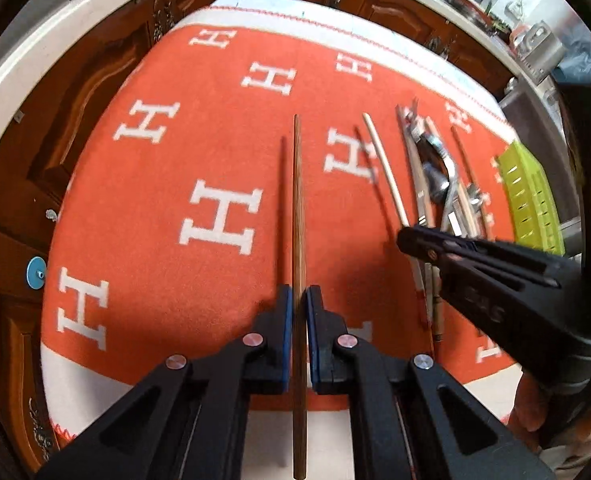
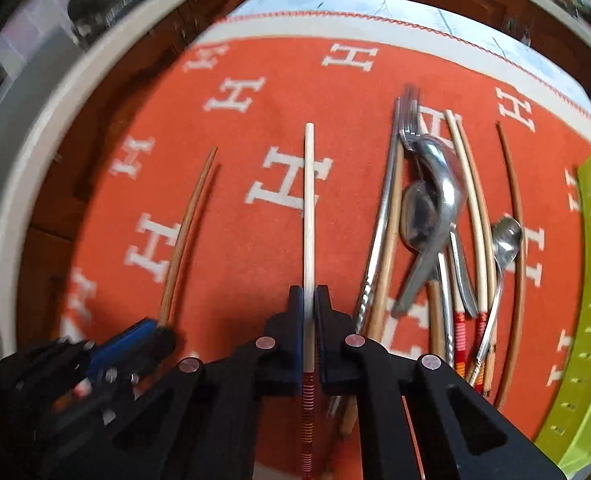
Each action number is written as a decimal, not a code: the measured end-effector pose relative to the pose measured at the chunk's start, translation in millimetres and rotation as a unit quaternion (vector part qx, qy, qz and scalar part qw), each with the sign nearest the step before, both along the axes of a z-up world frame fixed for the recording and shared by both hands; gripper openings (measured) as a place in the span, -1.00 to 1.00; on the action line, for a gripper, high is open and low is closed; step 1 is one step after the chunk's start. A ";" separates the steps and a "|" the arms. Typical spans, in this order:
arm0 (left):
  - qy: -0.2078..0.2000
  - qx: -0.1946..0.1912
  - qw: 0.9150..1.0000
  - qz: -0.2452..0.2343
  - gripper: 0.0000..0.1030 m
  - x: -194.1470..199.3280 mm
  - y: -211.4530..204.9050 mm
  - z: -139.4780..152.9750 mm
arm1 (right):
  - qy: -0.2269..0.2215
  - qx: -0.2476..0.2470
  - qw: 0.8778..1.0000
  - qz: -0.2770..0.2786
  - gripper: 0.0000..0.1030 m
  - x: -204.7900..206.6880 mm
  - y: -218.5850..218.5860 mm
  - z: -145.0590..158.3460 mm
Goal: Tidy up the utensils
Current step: 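Lower both chopsticks into the green tray and open both tools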
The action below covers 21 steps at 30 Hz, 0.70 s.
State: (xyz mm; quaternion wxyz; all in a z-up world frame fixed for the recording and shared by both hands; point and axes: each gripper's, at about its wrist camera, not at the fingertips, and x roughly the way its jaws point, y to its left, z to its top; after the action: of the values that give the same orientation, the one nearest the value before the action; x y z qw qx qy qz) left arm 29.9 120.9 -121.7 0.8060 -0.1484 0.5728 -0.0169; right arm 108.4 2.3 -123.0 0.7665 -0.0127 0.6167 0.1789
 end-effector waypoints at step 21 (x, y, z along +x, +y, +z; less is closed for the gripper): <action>-0.064 -0.108 0.978 -0.164 -0.91 73.3 -210.8 134.3 | -0.070 0.011 0.986 -0.154 -0.91 9.1 -290.9 138.5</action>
State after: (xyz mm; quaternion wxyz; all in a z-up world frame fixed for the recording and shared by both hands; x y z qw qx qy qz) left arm 103.1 -89.9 12.6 0.8065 -0.1378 0.5312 -0.2200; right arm 117.5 -288.6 15.5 0.8263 0.0782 0.5541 0.0638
